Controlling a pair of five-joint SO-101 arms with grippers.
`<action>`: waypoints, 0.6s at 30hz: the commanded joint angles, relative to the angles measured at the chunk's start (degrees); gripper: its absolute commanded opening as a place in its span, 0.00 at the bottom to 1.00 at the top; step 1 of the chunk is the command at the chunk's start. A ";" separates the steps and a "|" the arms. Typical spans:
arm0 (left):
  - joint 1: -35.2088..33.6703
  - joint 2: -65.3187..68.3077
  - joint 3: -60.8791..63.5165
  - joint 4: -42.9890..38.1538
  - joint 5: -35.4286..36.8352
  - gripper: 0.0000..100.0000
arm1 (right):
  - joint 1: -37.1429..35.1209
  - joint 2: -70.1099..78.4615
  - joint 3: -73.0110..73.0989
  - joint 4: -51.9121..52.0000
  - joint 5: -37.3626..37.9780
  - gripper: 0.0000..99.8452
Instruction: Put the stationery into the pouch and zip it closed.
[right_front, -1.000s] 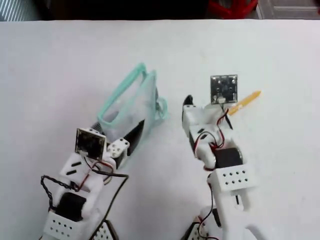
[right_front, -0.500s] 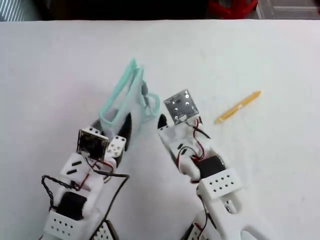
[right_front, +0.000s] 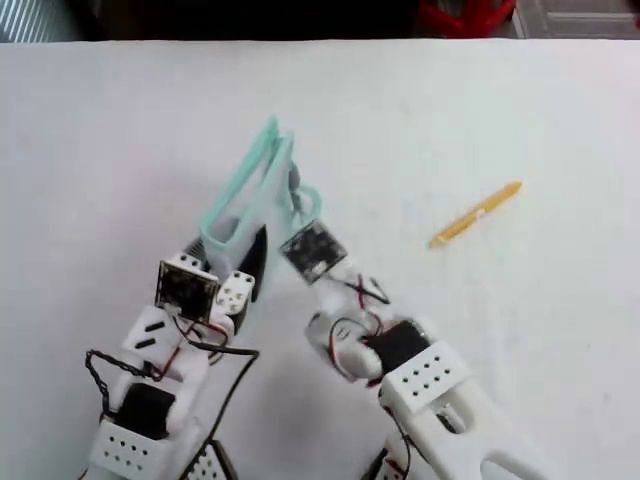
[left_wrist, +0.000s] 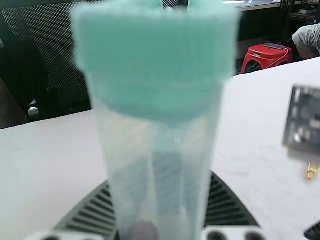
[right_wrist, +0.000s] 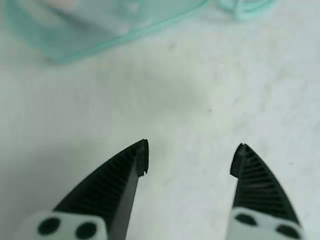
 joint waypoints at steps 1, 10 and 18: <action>-3.03 -0.84 -0.88 -2.46 -0.44 0.13 | -3.82 -1.27 -0.53 5.58 0.53 0.26; -3.47 -0.84 -0.88 -2.46 -0.44 0.13 | -11.47 -1.27 3.34 10.42 14.68 0.26; -3.56 -0.84 -0.88 -2.46 -0.44 0.13 | -12.62 -1.27 7.21 6.20 14.51 0.26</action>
